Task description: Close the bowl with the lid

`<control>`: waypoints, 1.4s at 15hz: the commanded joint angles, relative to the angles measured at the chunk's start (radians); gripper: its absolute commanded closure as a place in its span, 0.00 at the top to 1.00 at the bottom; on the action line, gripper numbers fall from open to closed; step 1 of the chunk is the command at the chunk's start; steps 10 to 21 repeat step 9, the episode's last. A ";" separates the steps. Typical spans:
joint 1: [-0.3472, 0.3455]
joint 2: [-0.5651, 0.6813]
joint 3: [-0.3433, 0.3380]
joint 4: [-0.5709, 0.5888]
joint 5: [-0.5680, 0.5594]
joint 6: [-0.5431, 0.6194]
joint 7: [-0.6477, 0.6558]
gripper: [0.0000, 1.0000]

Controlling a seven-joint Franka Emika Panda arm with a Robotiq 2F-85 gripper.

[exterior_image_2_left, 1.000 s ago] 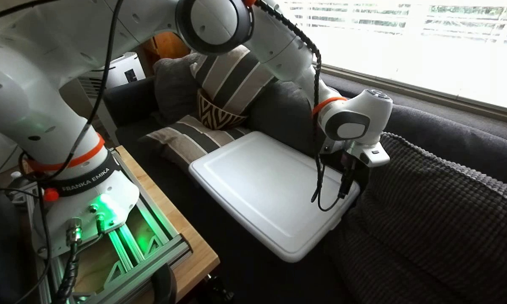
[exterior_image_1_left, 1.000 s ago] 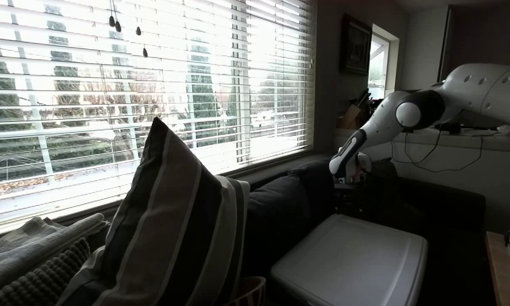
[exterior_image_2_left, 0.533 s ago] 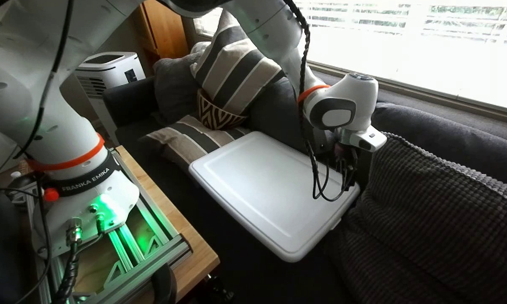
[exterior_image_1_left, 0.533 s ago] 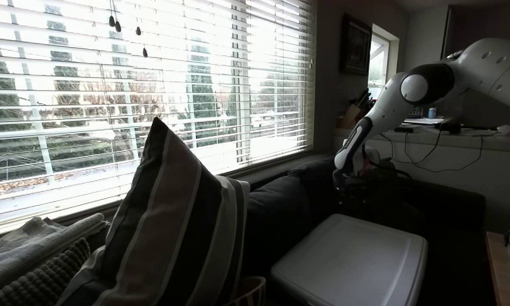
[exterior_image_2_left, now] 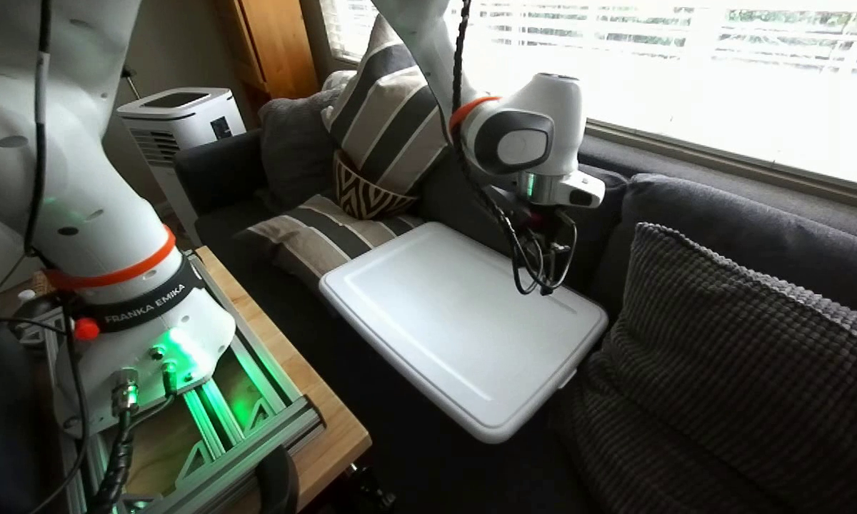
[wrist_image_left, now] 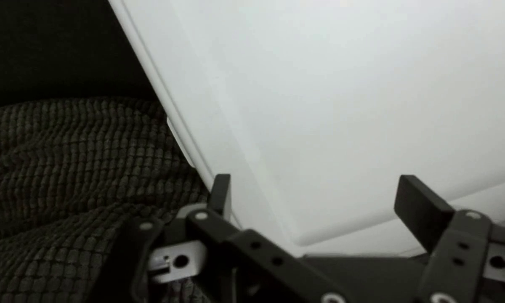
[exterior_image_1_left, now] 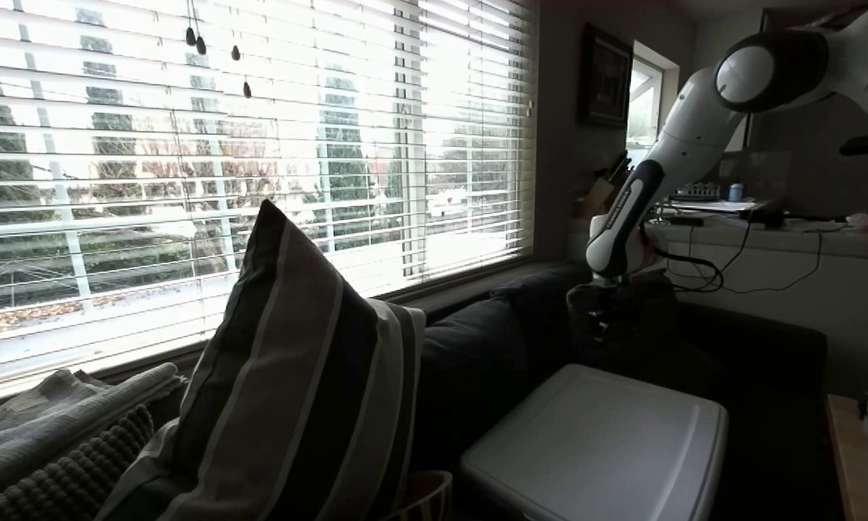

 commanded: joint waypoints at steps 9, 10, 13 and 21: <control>0.104 -0.290 -0.076 -0.374 -0.303 0.121 -0.015 1.00; 0.104 -0.290 -0.076 -0.374 -0.303 0.121 -0.015 1.00; 0.104 -0.290 -0.076 -0.374 -0.303 0.121 -0.015 1.00; 0.104 -0.290 -0.076 -0.374 -0.303 0.121 -0.015 1.00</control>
